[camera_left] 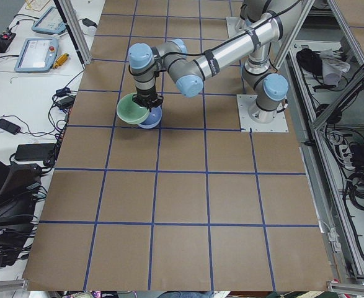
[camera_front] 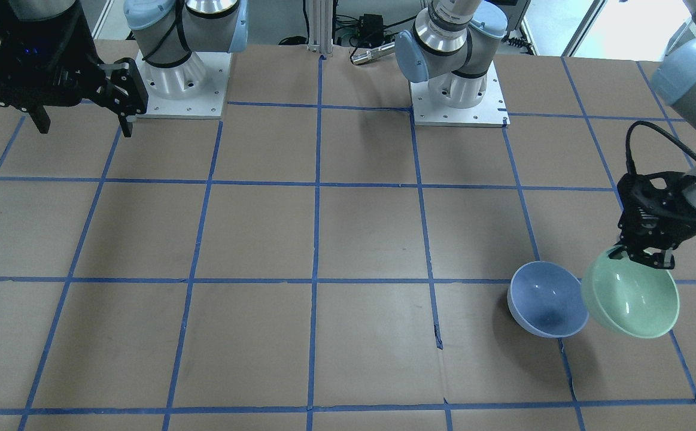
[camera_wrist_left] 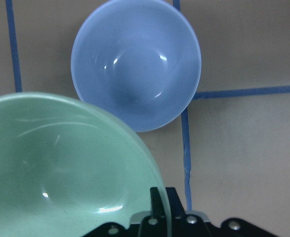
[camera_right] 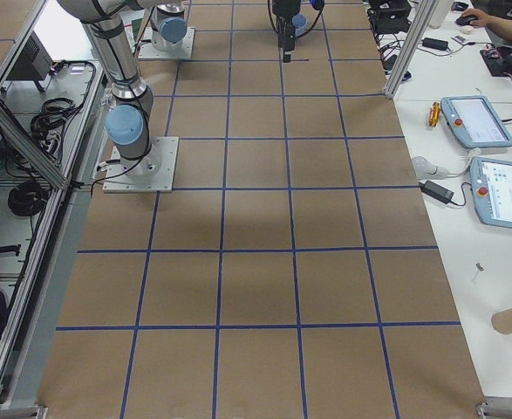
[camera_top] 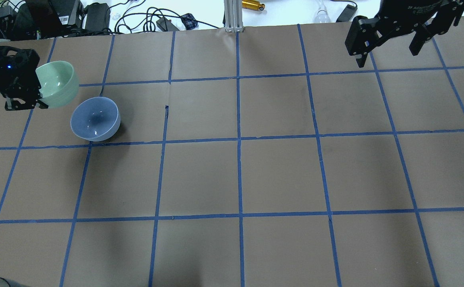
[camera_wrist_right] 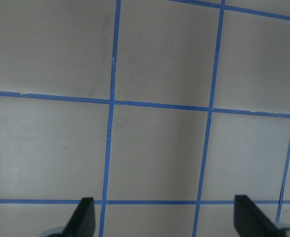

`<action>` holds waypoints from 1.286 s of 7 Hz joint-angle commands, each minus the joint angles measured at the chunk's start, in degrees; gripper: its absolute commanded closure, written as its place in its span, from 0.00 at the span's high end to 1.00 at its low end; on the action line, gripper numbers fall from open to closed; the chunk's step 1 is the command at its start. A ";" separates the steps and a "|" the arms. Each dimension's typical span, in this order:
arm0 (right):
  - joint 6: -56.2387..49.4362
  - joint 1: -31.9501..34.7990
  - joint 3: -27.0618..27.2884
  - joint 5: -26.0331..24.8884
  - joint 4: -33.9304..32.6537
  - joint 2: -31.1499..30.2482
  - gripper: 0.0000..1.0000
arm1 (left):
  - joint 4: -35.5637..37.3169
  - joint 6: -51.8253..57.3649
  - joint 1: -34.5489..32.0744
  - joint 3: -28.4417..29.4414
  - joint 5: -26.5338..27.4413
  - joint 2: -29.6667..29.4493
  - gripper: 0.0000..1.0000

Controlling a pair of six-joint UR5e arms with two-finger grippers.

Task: Stack green bowl on blue bowl
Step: 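Lift the green bowl with the left gripper and carry it over the blue bowl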

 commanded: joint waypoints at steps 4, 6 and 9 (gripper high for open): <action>0.00 0.00 0.00 0.00 0.00 0.00 1.00 | 19.08 -7.66 -4.56 -15.87 0.63 4.06 0.00; 0.00 0.00 0.00 0.00 0.00 0.00 1.00 | 19.61 -8.27 -4.64 -16.06 0.45 3.18 0.60; 0.00 0.00 0.00 0.00 0.00 0.00 1.00 | 18.91 -10.45 -4.99 -15.36 0.89 4.92 0.87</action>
